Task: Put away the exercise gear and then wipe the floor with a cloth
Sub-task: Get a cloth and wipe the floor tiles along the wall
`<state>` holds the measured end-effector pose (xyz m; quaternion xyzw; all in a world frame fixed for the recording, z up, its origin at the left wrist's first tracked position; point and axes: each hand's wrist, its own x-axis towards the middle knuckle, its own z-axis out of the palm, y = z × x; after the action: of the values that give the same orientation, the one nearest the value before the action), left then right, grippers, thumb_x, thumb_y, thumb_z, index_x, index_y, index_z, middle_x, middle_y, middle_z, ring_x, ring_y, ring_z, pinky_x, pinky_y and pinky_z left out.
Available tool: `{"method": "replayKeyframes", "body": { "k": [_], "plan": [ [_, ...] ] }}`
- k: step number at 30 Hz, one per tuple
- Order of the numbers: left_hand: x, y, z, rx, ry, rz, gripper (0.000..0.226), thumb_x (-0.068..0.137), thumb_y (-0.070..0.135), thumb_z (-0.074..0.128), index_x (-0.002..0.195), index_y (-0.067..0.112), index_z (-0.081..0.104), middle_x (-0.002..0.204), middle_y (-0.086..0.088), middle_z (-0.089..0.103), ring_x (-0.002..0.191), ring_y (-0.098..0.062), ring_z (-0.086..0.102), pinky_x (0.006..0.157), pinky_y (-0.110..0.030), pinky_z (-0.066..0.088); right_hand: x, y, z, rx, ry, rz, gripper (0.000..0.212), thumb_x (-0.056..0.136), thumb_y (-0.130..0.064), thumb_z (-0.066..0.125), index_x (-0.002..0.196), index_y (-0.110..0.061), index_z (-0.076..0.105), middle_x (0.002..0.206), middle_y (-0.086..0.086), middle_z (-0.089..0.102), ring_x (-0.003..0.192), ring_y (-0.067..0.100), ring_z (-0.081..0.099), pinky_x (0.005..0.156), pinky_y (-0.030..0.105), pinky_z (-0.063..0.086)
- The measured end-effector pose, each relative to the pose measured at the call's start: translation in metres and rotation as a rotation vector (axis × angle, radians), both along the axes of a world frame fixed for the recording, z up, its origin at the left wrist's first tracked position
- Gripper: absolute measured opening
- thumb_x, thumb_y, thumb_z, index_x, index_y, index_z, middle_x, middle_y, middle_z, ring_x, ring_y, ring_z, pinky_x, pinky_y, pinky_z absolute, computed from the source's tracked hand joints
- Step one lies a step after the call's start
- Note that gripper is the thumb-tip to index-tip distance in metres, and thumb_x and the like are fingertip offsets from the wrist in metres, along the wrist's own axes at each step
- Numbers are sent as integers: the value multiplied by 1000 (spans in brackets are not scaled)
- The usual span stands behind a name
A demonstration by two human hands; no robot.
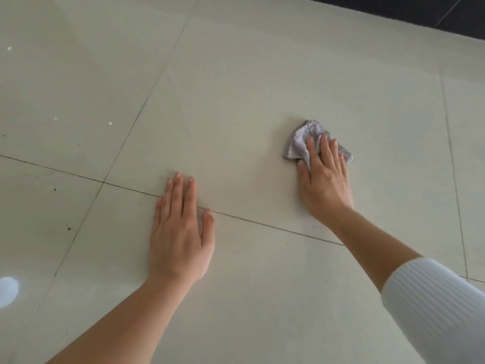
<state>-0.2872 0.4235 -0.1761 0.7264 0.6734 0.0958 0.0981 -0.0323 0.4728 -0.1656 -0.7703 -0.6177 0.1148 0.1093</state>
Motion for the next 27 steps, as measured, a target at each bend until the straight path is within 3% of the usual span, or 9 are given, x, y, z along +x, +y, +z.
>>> {"method": "replayKeyframes", "body": {
  "k": [5,7,11,16,18,20,24,27],
  "plan": [
    [0,1,1,-12,-5,-1,66,94,42,22,151,10,21,160,-8,13,148,-18,8,119,-40,14,15,85,4,-46,33,-171,52,103,-32,20,152,-14,18,160,7,7,147,28,-2,119,39,1],
    [0,1,1,-13,-8,-1,65,94,41,23,151,9,22,160,-8,13,148,-18,8,119,-41,15,5,103,4,-45,50,-102,51,103,-29,23,152,-14,20,160,7,8,147,29,0,118,39,2],
    [0,1,3,-22,-20,6,65,93,39,27,150,8,25,159,-10,16,148,-21,12,119,-42,17,-42,46,3,14,145,372,49,102,-28,33,150,-20,25,159,3,14,147,21,4,117,32,-1],
    [1,0,6,-49,-24,13,64,94,37,27,149,6,26,159,-11,16,148,-22,12,119,-43,16,-32,-29,13,-94,-1,868,50,101,-30,28,149,-14,31,157,2,21,146,17,13,120,36,9],
    [1,0,7,-59,-22,16,64,94,38,26,150,7,24,159,-11,15,148,-22,11,119,-42,15,-11,3,10,-48,-54,794,50,99,-27,32,145,-10,37,153,5,32,143,20,25,117,40,19],
    [2,0,7,-64,-20,15,64,94,38,26,150,8,23,159,-11,15,148,-22,11,119,-40,12,7,53,3,-2,-132,548,52,97,-28,31,143,-6,38,150,12,37,139,28,32,113,47,24],
    [3,1,7,-62,-29,21,63,94,37,26,150,8,23,159,-10,15,148,-21,11,118,-37,9,0,152,9,-121,-68,-77,51,101,-32,21,151,-21,20,160,3,10,147,26,3,116,46,2],
    [4,1,7,-60,-42,27,63,93,36,29,150,8,24,159,-10,16,147,-21,12,118,-37,9,-51,194,13,-173,42,-136,49,102,-34,20,151,-31,18,161,0,2,147,25,-7,116,47,-7]
  ]
}}
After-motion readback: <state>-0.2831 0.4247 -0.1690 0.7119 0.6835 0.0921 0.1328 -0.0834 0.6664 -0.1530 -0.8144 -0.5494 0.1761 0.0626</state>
